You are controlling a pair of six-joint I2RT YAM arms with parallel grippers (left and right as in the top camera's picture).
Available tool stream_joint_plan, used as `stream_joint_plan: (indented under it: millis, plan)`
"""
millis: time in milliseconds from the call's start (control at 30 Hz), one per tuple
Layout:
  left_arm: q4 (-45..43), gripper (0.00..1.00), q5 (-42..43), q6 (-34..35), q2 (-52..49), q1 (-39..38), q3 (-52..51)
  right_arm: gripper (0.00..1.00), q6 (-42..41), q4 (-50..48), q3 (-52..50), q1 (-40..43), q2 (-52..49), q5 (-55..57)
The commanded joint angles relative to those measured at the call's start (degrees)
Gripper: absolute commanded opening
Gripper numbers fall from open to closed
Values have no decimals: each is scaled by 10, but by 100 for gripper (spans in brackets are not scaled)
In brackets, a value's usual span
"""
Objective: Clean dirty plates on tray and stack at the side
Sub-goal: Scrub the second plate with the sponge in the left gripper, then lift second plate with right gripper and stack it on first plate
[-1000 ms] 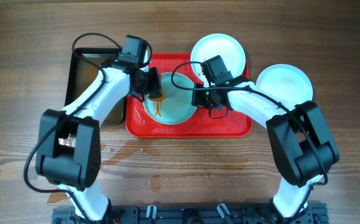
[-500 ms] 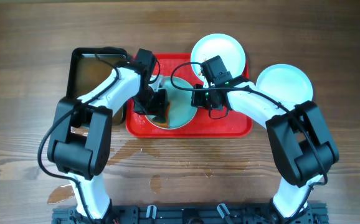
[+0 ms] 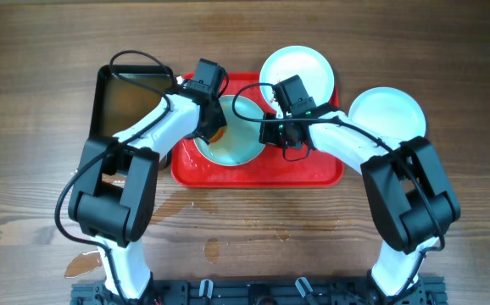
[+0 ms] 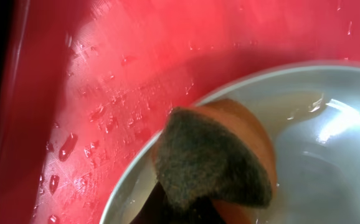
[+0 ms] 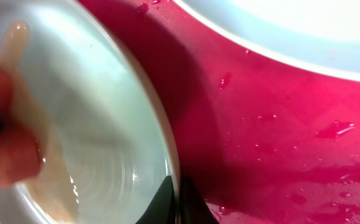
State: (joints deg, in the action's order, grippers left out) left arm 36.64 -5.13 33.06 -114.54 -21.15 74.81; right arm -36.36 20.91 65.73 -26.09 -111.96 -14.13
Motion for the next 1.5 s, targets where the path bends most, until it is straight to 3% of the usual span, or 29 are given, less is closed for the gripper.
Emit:
stream_joint_plan:
  millis: [0, 100, 233, 300, 467, 567, 633, 733, 867, 1133, 1233, 1467]
  plan:
    - [68, 4, 213, -136, -14, 6, -11, 4, 4, 8, -1, -1, -19, 5]
    - [91, 4, 376, -239, -14, 6, -11, 4, 4, 8, -1, -1, -18, 5]
    - [24, 4, 374, -236, -14, 7, -11, 4, 4, 9, -1, -1, -19, 5]
    - [-28, 4, 326, -204, -14, 7, -11, 4, 3, 10, -1, -1, -18, 5]
    - [-97, 4, 47, -72, -15, 7, -11, 4, 4, 12, -1, -1, -18, 5]
    - [-37, 4, -42, 0, -13, 16, -11, 4, 4, 10, -1, -1, -18, 5]
    - [19, 4, -38, 5, -9, 17, -6, 4, 4, 10, -1, -1, -18, 5]
    - [113, 4, 32, 4, 19, 16, 26, 4, 4, 9, -1, -1, -18, 5]
    - [206, 4, 136, -91, 78, 24, 123, 4, 5, 10, -1, -1, -19, 0]
    - [232, 4, 104, -104, 130, 171, 159, 4, 67, 9, 1, 23, 40, -63]
    - [232, 4, 100, -104, 129, 231, 158, 4, 82, 40, 1, 24, 118, 26]
    - [229, 4, 100, -104, 122, 247, 151, 4, 109, 107, 1, -54, 177, 351]
